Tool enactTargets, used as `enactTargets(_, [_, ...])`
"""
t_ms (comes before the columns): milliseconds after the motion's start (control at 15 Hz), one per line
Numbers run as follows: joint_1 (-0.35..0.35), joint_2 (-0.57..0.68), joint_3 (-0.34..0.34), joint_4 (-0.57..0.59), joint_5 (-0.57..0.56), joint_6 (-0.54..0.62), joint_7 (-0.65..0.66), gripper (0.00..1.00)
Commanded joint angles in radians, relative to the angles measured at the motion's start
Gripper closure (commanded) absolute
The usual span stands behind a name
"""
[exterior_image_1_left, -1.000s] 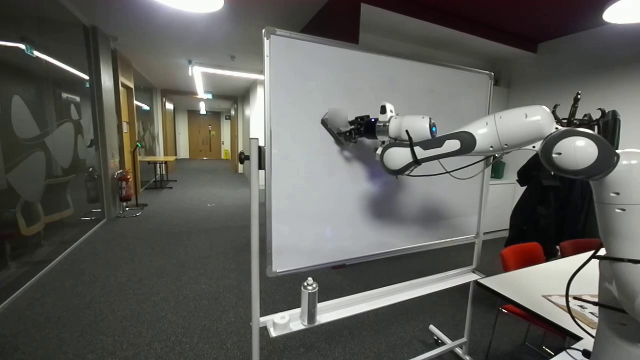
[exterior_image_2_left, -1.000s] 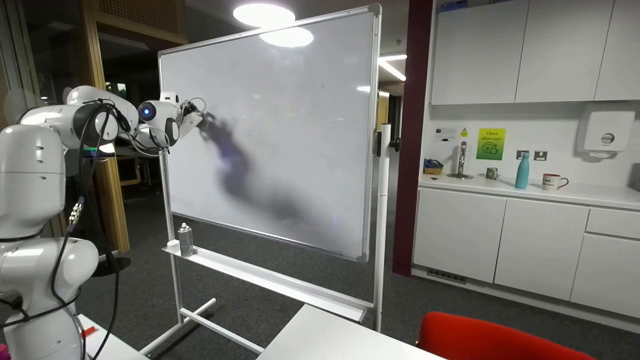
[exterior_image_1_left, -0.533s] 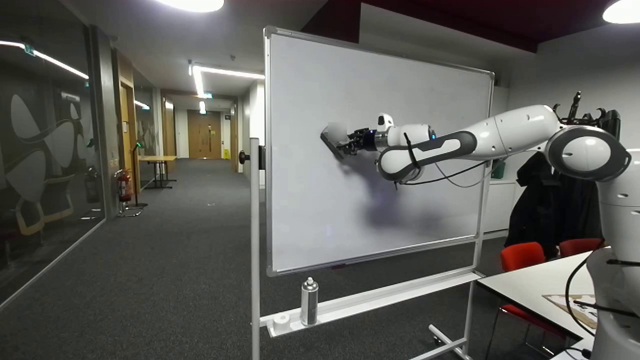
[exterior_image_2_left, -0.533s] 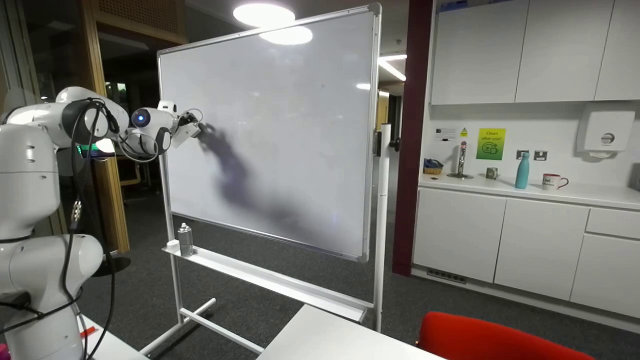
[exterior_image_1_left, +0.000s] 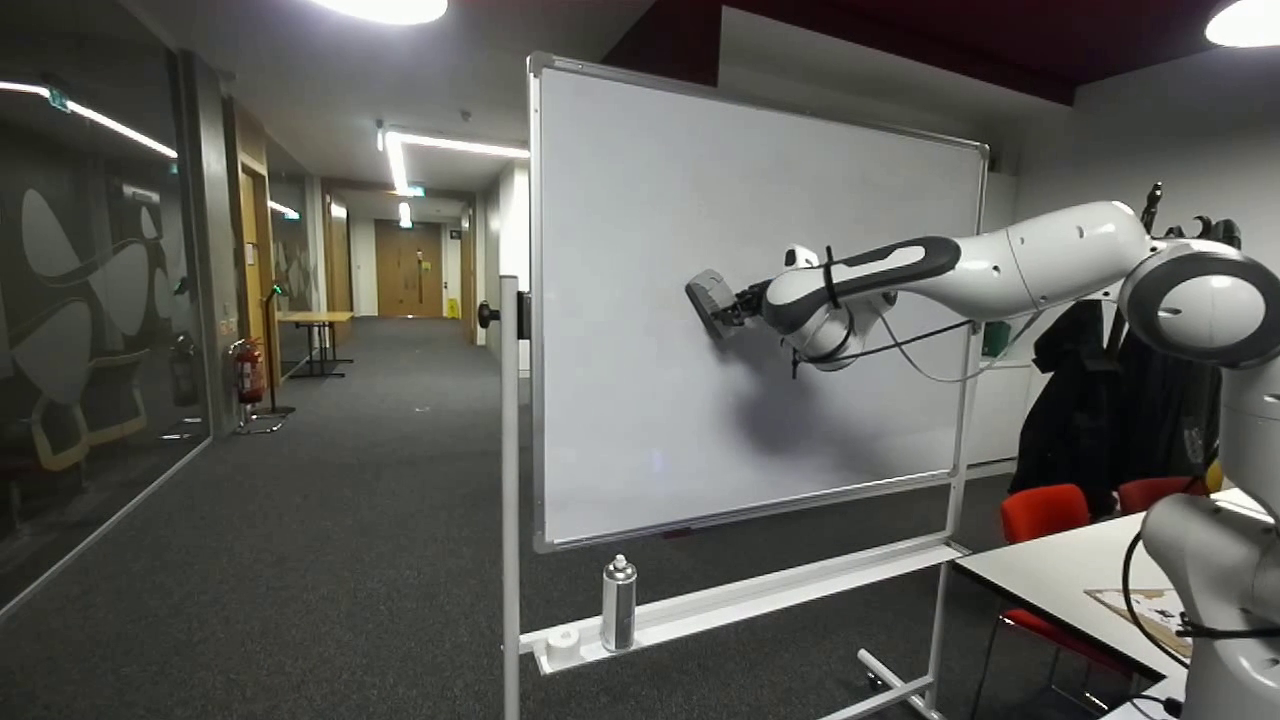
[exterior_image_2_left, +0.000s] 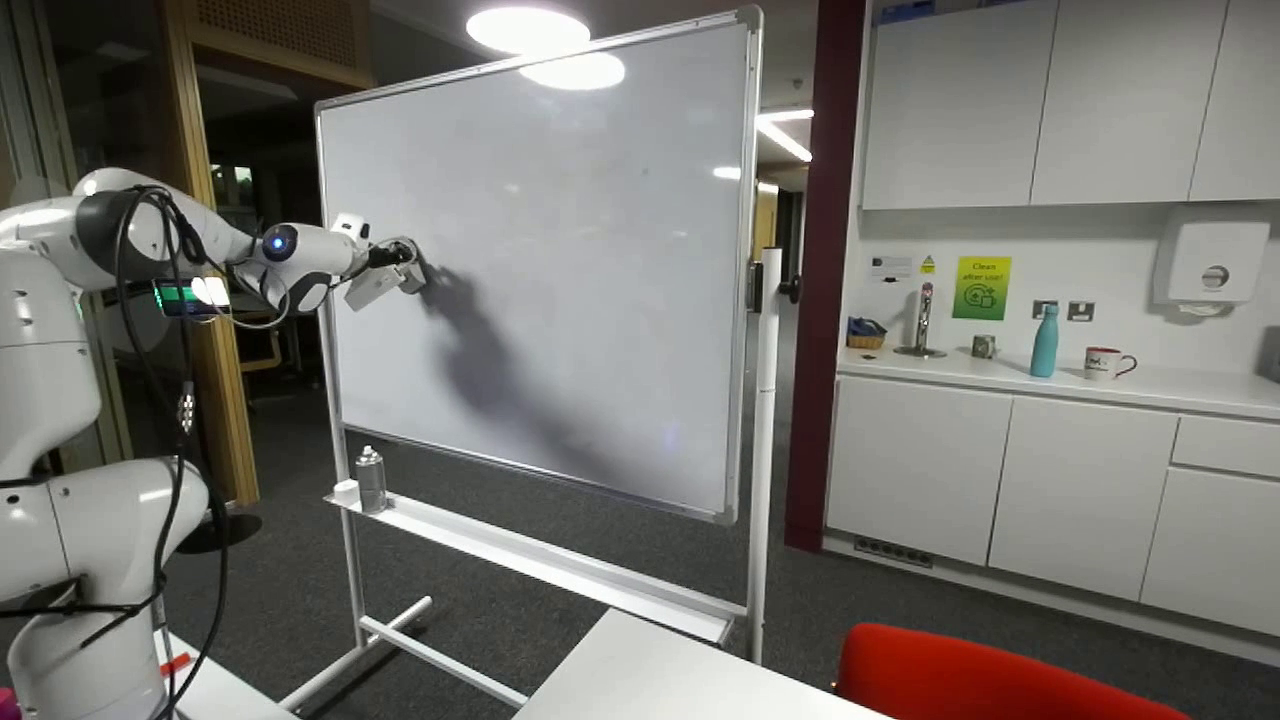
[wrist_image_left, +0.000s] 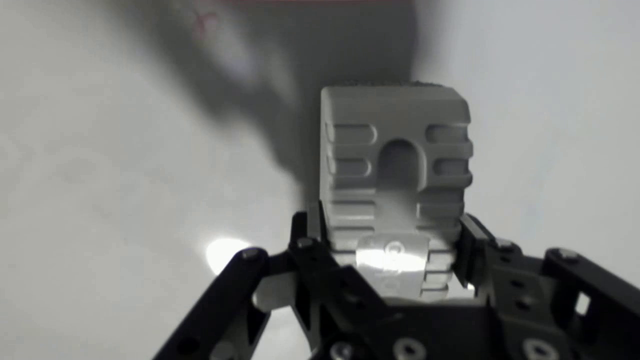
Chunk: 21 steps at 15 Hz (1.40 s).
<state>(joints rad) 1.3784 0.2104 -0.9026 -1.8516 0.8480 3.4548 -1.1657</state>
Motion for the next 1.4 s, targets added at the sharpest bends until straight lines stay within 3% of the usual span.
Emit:
enactTargets(0, [0.265, 0.034, -0.273, -0.086, 0.284, -0.001, -0.142, 0.65])
enactTargets(333, [0.628, 0.069, -0.587, -0.271, 0.713, 0.006, -0.338, 0.65])
enactTargets(600, [0.827, 0.049, -0.744, -0.389, 1.015, 0.006, -0.531, 0.65])
enactTargets(733, [0.894, 0.023, -0.810, -0.421, 1.140, 0.006, -0.618, 0.65])
enactTargets(933, [0.977, -0.011, -0.923, -0.418, 1.284, 0.007, -0.642, 0.65])
enactTargets(1333, [1.052, -0.070, -1.105, -0.417, 1.508, 0.008, -0.684, 0.65])
